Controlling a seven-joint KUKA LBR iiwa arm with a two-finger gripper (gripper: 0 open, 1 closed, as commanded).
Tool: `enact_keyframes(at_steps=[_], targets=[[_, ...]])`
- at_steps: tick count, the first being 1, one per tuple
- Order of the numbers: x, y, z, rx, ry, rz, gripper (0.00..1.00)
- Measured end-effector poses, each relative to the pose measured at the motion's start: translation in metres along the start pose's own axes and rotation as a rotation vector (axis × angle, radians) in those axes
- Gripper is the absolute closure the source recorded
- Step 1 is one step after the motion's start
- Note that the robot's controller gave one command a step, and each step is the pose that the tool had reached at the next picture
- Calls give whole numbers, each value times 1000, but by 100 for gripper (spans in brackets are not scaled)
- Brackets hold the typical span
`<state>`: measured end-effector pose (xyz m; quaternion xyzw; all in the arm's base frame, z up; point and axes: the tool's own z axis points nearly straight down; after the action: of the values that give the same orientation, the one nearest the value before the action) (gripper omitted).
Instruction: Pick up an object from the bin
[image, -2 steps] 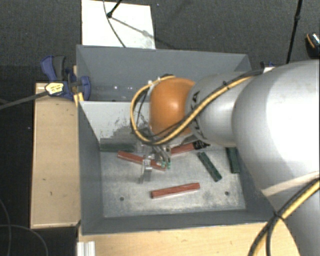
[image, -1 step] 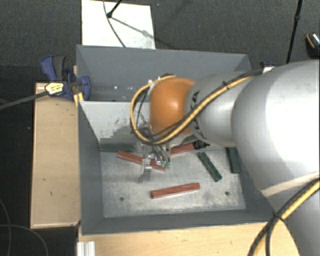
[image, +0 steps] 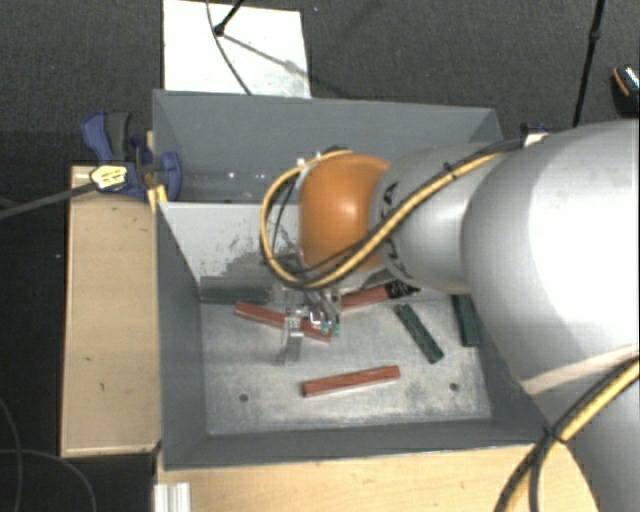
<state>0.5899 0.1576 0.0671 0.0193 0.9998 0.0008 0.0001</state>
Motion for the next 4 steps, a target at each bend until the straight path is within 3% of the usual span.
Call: enact_keyframes(at_steps=[2, 3, 4], targets=[[-2, 0, -1, -1, -4, 14, 0], [-2, 1, -2, -2, -4, 16, 100], [-3, 1, -12, -1, -5, 19, 100]])
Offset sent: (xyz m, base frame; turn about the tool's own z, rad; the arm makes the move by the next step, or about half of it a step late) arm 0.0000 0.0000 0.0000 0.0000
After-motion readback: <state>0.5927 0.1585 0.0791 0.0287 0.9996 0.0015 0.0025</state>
